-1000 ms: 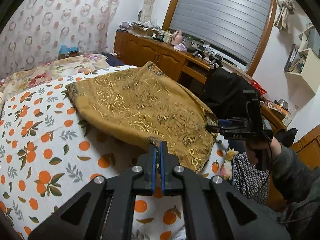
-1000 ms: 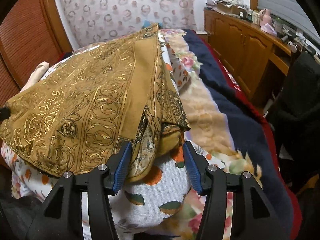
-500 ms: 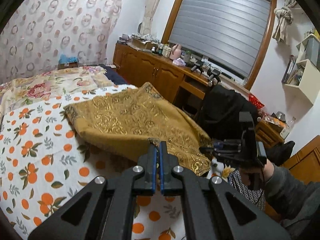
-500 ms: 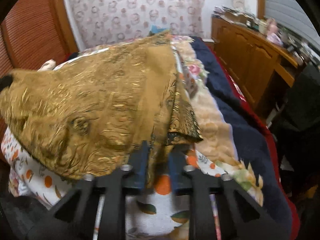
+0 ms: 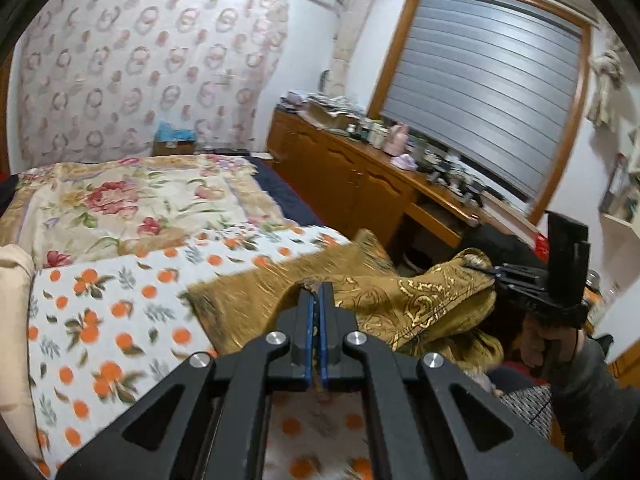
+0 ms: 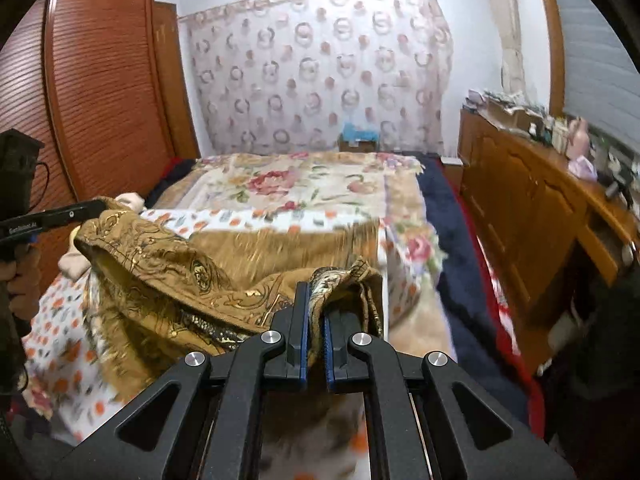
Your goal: Fold small clothes
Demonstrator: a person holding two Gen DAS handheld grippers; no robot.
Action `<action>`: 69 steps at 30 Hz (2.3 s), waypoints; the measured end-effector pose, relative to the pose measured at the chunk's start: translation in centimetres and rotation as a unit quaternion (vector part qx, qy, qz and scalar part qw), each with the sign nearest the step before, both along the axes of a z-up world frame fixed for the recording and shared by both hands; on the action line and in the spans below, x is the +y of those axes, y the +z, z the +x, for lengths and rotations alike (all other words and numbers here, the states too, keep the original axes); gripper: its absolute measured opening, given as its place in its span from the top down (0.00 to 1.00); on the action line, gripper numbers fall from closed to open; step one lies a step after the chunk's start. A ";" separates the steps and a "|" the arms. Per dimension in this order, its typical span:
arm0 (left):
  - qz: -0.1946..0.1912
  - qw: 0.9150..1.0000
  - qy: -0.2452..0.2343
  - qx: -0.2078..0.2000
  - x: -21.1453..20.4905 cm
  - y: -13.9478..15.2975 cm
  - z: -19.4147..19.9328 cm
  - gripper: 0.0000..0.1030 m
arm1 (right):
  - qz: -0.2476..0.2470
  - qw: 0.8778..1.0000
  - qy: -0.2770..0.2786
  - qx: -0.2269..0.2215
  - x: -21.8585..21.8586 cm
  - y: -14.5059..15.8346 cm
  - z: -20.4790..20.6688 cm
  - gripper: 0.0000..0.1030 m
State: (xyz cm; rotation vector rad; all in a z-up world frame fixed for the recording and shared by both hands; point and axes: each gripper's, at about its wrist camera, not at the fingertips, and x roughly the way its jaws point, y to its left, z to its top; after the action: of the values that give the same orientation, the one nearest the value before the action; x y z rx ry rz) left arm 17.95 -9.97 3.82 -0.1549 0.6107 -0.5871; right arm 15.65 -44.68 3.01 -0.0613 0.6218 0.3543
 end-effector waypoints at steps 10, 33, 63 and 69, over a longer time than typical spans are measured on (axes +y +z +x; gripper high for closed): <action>0.047 0.996 0.046 0.060 0.2 -5.5 9.7 1.00 | -0.048 0.997 -0.002 0.055 2.0 -3.7 11.4 0.92; 0.085 0.995 0.055 0.021 2.3 -3.5 9.0 0.55 | -0.048 0.998 0.041 0.031 1.9 -0.5 7.9 0.58; 0.102 0.992 -0.001 0.070 -0.4 -8.0 4.8 0.52 | -0.230 0.957 0.165 0.065 9.0 -10.5 3.5 0.70; 0.104 0.992 -0.004 0.070 -0.6 -8.0 4.8 0.52 | -0.192 0.974 0.124 0.003 6.3 -6.6 4.2 0.99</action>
State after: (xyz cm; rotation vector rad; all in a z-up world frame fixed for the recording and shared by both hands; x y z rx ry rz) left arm 22.78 -10.53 -4.22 0.0034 0.8041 -0.5198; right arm 19.88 -38.38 -3.55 -0.5111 0.6849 0.4710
